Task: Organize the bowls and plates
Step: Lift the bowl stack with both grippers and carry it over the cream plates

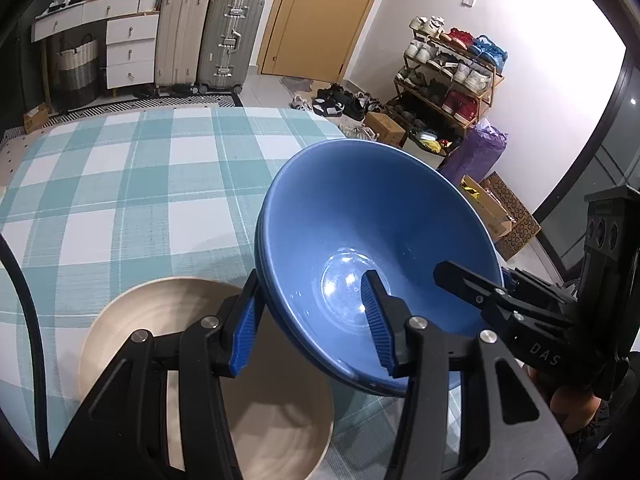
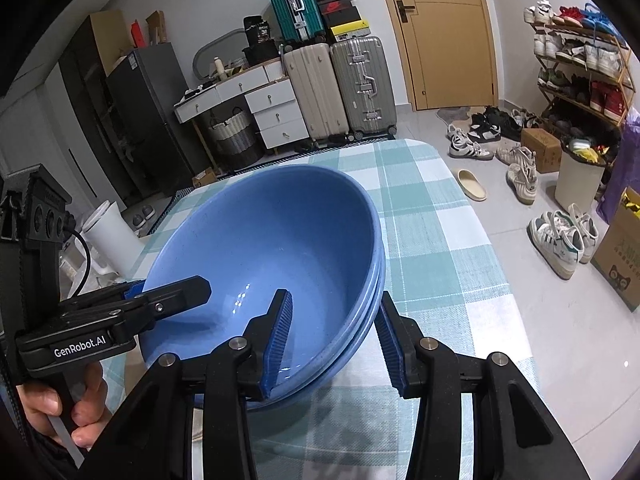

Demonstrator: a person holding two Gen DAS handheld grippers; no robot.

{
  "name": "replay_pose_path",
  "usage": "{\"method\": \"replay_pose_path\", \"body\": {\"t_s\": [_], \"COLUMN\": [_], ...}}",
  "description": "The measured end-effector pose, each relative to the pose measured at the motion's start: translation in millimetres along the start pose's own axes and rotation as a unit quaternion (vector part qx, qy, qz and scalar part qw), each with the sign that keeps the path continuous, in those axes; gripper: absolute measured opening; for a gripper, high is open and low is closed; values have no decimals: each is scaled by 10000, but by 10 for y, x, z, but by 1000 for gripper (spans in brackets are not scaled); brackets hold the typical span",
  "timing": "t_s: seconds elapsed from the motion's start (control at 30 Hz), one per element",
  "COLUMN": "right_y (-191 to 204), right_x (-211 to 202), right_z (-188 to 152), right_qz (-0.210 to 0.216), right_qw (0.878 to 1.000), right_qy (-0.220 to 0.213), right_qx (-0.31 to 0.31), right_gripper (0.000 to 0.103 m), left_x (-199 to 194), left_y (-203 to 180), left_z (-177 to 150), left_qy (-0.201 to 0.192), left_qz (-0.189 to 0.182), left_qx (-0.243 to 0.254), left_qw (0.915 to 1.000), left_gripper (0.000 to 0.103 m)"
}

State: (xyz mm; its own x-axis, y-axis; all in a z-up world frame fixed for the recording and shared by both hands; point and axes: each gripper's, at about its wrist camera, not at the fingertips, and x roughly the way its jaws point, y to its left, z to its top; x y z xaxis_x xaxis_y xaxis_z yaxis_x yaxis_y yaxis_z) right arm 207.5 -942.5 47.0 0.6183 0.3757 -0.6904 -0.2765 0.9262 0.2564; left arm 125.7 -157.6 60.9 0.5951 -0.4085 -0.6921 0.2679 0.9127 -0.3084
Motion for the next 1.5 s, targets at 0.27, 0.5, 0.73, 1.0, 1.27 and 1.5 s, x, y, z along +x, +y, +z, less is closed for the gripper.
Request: {"method": "replay_pose_path", "body": {"t_s": [0.27,0.5,0.73,1.0,1.27,1.5], "right_y": [174,412,672,896,1072,1223], "right_x": [-45,-25,25,130,221,352], "right_z": [16,58,68,89,94,66], "right_qz": [117,277,428,630,779,827], "right_qw": [9998,9990,9978,9959,9940,9929], "right_qy": [-32,-26,7,59,117,230], "right_qx": [-139,-340,-508,-649,-757,-824], "right_gripper": [43,43,43,44,43,43], "left_x": [-311,-626,-900,-1139,-1255,-1246], "left_y": [71,192,345,499,654,810], "left_z": [-71,-145,-213,-284,-321,-356], "left_qy": [-170,-319,-426,-501,-528,-481], "left_qz": [147,303,469,693,844,938], "left_qx": [-71,-211,-329,-468,-617,-734], "left_qw": [9997,9988,9974,9952,9931,9917], "left_gripper": [46,46,46,46,46,46]}}
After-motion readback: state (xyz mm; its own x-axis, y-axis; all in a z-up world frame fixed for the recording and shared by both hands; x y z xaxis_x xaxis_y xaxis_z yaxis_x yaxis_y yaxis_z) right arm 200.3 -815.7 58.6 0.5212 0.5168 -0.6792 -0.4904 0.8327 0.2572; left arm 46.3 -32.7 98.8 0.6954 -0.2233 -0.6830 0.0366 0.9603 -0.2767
